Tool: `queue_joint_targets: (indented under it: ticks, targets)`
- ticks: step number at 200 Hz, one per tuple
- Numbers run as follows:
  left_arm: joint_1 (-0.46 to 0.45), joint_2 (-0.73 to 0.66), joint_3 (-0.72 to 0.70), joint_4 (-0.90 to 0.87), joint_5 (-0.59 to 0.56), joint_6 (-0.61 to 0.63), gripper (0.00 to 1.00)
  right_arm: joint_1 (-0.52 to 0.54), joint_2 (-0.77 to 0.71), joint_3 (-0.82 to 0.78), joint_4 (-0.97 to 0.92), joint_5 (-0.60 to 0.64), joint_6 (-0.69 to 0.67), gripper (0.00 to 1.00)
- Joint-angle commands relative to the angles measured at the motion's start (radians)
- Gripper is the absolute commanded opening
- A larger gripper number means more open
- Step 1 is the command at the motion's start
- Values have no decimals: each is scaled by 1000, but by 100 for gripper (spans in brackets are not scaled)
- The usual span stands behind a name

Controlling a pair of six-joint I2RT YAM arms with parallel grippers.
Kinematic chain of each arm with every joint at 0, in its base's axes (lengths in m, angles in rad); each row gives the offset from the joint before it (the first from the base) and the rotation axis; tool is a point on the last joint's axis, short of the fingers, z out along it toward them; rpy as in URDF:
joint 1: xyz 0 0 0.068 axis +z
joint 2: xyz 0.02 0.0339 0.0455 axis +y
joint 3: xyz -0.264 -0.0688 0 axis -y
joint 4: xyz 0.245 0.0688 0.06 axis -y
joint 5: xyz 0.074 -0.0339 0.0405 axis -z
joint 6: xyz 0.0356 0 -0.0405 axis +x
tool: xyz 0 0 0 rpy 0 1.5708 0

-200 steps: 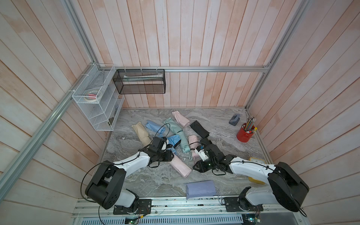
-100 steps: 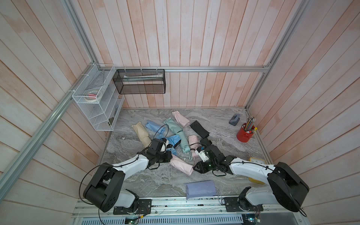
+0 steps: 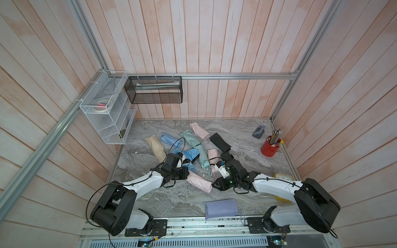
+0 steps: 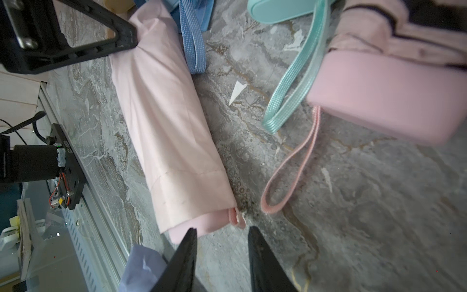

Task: Take umbrellas out of sleeves
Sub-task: Take out the umbrella from the umbrella sleeve.

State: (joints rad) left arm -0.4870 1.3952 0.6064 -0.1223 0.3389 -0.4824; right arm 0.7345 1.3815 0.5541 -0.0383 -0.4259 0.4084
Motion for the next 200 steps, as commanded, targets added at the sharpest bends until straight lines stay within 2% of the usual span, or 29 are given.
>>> queue_joint_targets:
  ticks: [1, 80, 130, 163, 200]
  targets:
    - [3, 7, -23, 1, 5, 4, 0, -1, 44, 3, 27, -20, 22, 36]
    - [4, 17, -31, 19, 22, 0, 0, -45, 90, -29, 126, -113, 87, 20]
    - [3, 15, -31, 16, 23, -1, 0, -110, 83, -72, 151, -147, 151, 21]
    - [3, 14, -29, 20, 27, -3, 0, -111, 81, -89, 195, -263, 192, 25]
    - [4, 18, -31, 24, 34, -4, 0, -113, 85, -140, 341, -368, 334, 30]
